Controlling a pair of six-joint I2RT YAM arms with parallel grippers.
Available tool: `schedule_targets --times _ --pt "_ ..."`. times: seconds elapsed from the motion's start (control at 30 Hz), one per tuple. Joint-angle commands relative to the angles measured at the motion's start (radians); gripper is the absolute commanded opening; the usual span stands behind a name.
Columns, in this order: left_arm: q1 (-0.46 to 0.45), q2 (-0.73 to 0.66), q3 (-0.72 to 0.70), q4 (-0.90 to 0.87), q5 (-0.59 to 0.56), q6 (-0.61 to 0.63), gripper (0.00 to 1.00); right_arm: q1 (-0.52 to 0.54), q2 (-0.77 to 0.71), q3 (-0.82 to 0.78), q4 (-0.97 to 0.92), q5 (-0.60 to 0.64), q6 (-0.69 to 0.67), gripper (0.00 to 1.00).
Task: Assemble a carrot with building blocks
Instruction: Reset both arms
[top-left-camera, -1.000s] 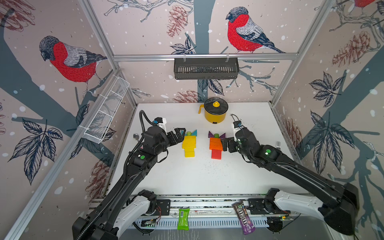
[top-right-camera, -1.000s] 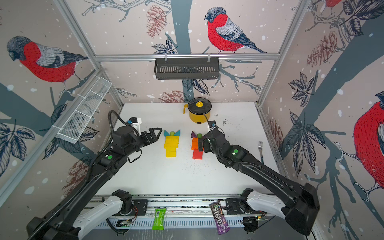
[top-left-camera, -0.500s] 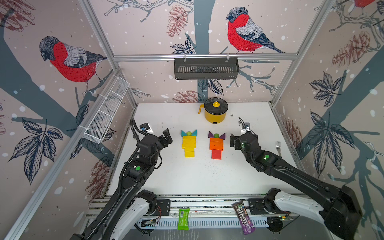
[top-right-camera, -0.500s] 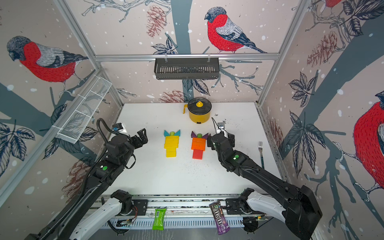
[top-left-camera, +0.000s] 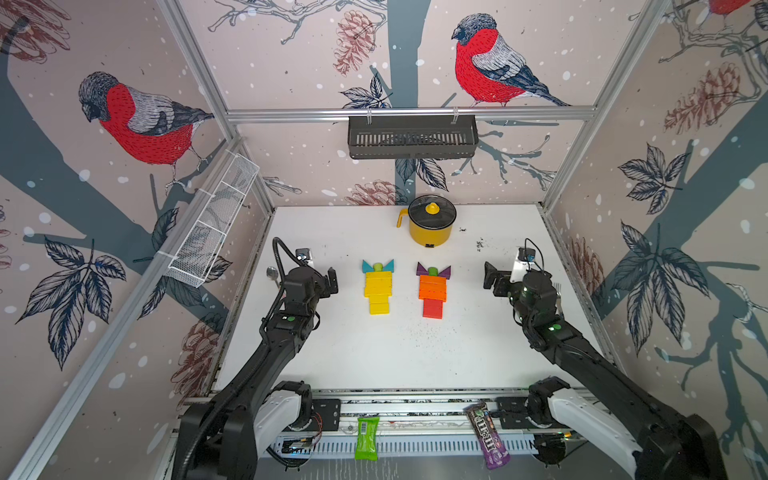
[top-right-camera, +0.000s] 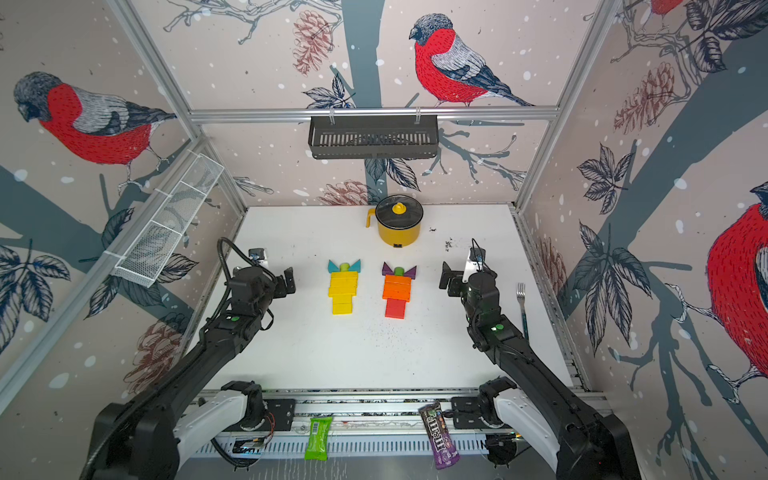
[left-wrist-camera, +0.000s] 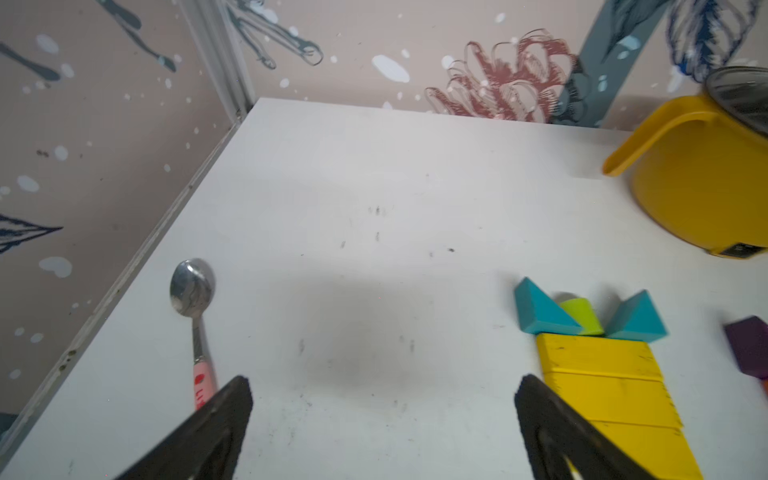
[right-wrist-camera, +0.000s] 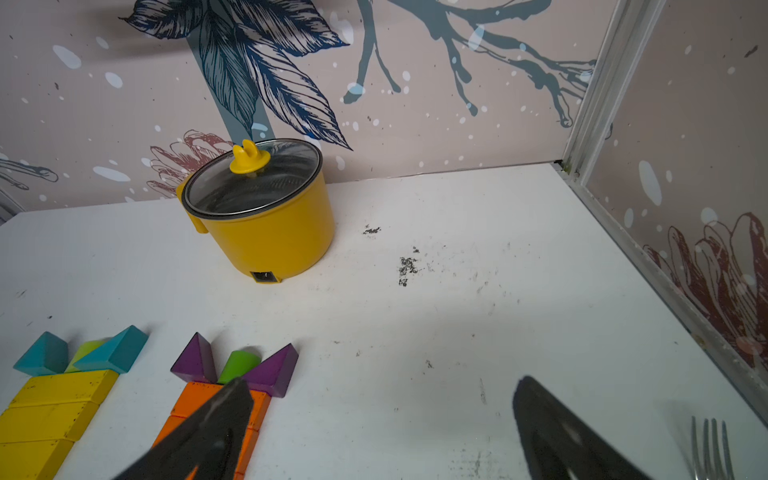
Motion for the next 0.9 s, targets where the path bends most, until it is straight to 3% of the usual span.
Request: schedule_targets --times 0.0,0.1,0.2,0.27,0.33,0.4,0.47,0.53,0.6,0.67,0.87 --pt "0.051 0.072 -0.021 0.227 0.029 0.033 0.99 -0.02 0.027 -0.018 0.112 -0.041 -0.054 0.99" --pt "0.053 0.176 -0.016 0.291 -0.083 -0.009 0.99 -0.032 0.069 -0.04 0.17 -0.037 -0.07 0.99" --pt "0.053 0.307 -0.096 0.527 -0.174 -0.054 0.99 -0.038 0.103 -0.077 0.257 -0.006 -0.094 0.99" --pt "0.036 0.395 -0.104 0.699 -0.129 0.045 0.99 -0.042 0.124 -0.105 0.324 0.044 -0.077 0.99" --pt "-0.014 0.43 -0.023 0.592 -0.185 0.081 0.99 -0.044 0.142 -0.149 0.417 0.047 -0.059 1.0" --pt "-0.023 0.464 -0.13 0.841 -0.232 0.113 0.99 -0.046 0.147 -0.132 0.379 0.043 -0.062 0.99" --pt "0.022 0.44 -0.192 0.884 -0.142 0.057 1.0 -0.046 0.149 -0.126 0.368 0.04 -0.08 1.0" --pt "0.041 0.474 -0.238 1.027 -0.127 0.068 0.99 -0.045 0.137 -0.132 0.366 0.053 -0.083 1.0" --pt "0.04 0.472 -0.231 1.014 -0.134 0.065 1.0 -0.045 0.119 -0.147 0.373 0.081 -0.084 1.0" --pt "0.042 0.442 -0.196 0.892 -0.132 0.04 0.99 -0.044 0.106 -0.16 0.386 0.109 -0.102 1.0" --pt "0.043 0.443 -0.202 0.908 -0.128 0.042 0.99 -0.062 0.097 -0.205 0.457 0.218 -0.187 1.0"
